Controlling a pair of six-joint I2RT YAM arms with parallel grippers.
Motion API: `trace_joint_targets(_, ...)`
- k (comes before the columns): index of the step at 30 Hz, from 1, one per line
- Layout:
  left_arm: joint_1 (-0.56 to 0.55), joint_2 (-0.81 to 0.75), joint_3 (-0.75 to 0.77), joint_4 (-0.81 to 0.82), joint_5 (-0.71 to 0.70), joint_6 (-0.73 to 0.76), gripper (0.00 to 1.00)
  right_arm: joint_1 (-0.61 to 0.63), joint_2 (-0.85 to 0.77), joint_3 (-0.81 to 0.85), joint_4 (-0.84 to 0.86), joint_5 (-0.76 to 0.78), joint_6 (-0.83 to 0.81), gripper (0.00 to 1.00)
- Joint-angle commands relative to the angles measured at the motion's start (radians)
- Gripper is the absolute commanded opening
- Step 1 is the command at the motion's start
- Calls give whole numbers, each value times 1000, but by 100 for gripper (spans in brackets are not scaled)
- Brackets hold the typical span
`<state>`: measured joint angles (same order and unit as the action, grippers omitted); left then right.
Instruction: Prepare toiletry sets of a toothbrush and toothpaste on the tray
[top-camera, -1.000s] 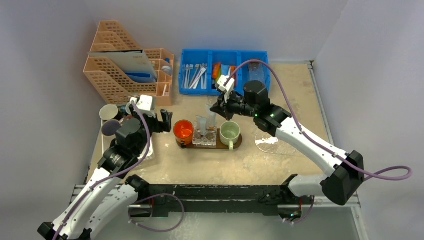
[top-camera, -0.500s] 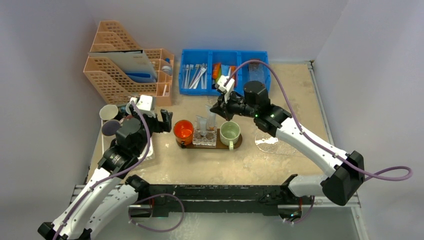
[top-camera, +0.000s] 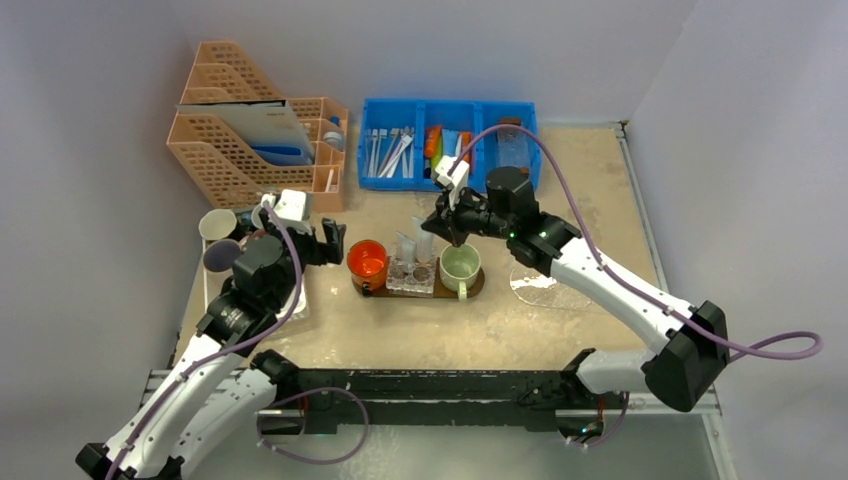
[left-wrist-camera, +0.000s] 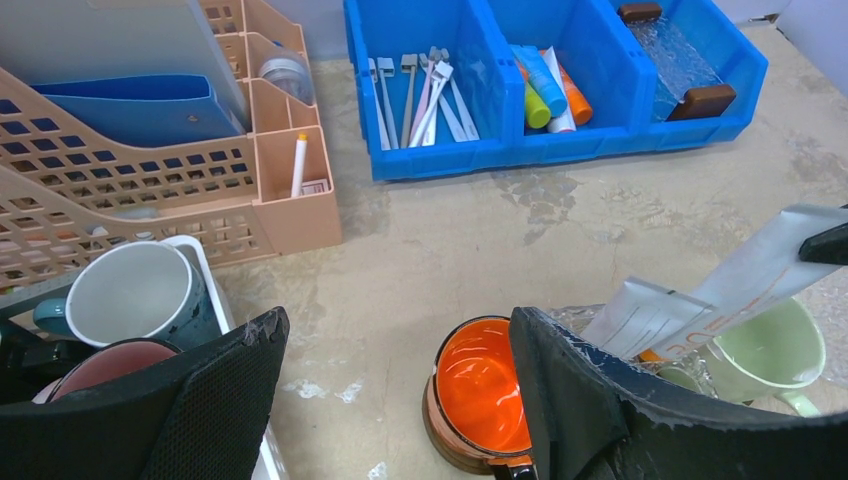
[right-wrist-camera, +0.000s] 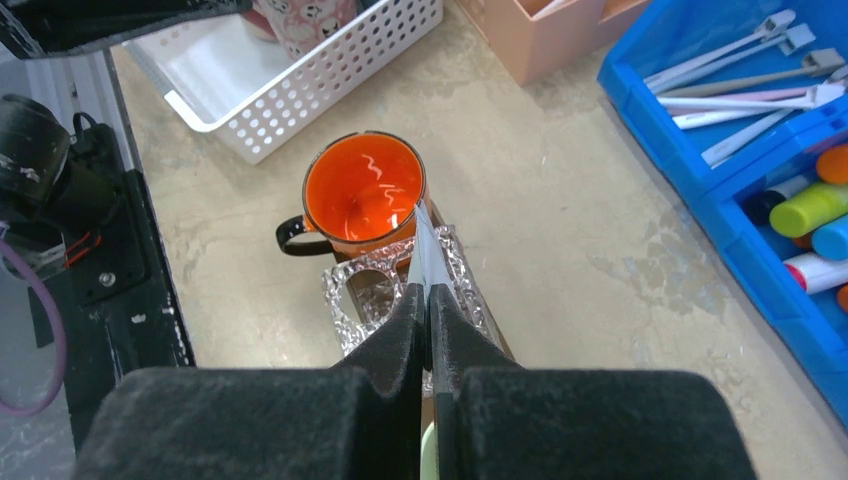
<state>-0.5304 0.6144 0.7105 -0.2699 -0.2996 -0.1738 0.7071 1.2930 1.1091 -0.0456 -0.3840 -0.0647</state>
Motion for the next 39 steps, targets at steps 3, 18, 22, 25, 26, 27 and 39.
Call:
trace_joint_targets(3, 4, 1, 29, 41, -2, -13, 80, 9, -21, -26, 84, 15, -18, 0)
trace_joint_targets(18, 5, -11, 26, 35, -13, -13, 80, 17, 47, -77, 202, -8, -79, 0)
trace_joint_targets(22, 5, -13, 26, 35, -17, -10, 80, 17, 56, -86, 206, -7, -93, 0)
trace_joint_targets(25, 4, -13, 26, 35, -19, -6, 80, 18, 57, -100, 209, -2, -106, 0)
trace_joint_targets(26, 5, -14, 26, 36, -19, -5, 80, 17, 57, -104, 208, 0, -109, 0)
trace_joint_targets(27, 5, -13, 25, 37, -19, -4, 80, 17, 55, -110, 210, 2, -112, 0)
trace_joint_targets(39, 4, -11, 24, 45, -19, 5, 80, 17, 66, -165, 265, 14, -118, 0)
